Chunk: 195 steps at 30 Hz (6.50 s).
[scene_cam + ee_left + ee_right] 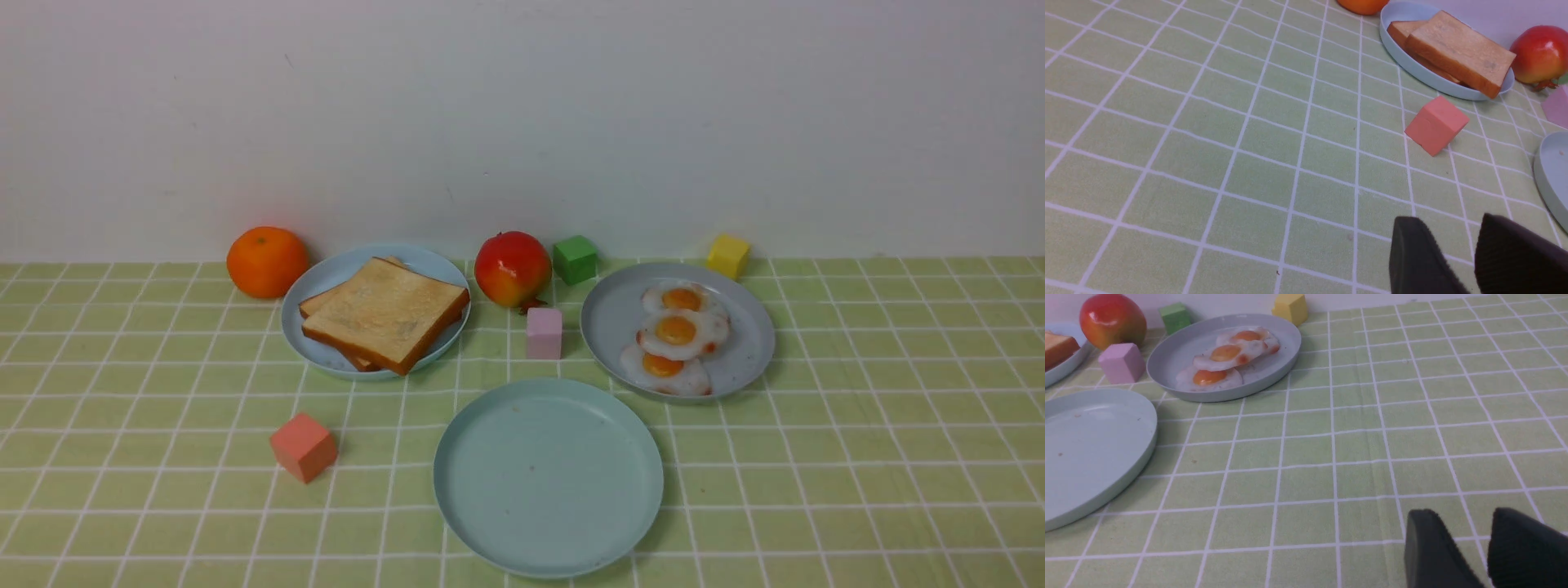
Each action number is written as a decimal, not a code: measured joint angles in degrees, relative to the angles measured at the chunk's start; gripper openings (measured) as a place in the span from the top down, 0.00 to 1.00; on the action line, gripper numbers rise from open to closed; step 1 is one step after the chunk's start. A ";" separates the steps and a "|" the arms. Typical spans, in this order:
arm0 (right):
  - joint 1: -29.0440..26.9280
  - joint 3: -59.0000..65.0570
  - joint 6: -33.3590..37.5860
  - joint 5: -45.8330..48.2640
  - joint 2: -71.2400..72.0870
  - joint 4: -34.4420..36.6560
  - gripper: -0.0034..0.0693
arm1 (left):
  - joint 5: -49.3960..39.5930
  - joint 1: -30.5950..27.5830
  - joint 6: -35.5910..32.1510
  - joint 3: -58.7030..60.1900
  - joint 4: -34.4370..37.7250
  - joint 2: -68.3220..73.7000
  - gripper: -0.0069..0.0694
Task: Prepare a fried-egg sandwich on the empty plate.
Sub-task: Use the left arm to grab a slice of bread, then use the left arm to put a slice of bread into the empty plate in the middle, then use the right arm to grab a fried egg
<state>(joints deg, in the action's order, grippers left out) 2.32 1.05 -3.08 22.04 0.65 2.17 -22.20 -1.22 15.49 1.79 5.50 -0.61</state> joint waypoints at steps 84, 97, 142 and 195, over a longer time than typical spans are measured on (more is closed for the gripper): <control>3.95 -45.42 13.28 35.04 -35.39 23.57 0.95 | -17.89 23.90 -12.06 -97.17 -11.43 118.22 0.37; 4.01 -45.42 13.61 34.55 -35.39 24.28 0.94 | -13.56 23.67 -12.06 -98.78 -18.13 124.66 0.29; 4.01 -55.76 24.25 33.79 -29.82 26.13 0.91 | -20.32 41.55 -11.88 -85.33 -17.75 104.56 0.87; 3.96 -51.95 14.01 18.61 -65.12 28.79 0.85 | -17.16 48.71 -8.55 -63.48 -6.69 58.41 0.93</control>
<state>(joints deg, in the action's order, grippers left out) 6.28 -50.89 10.93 40.66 -64.47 30.96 -39.36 47.50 6.94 -61.69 -1.18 57.80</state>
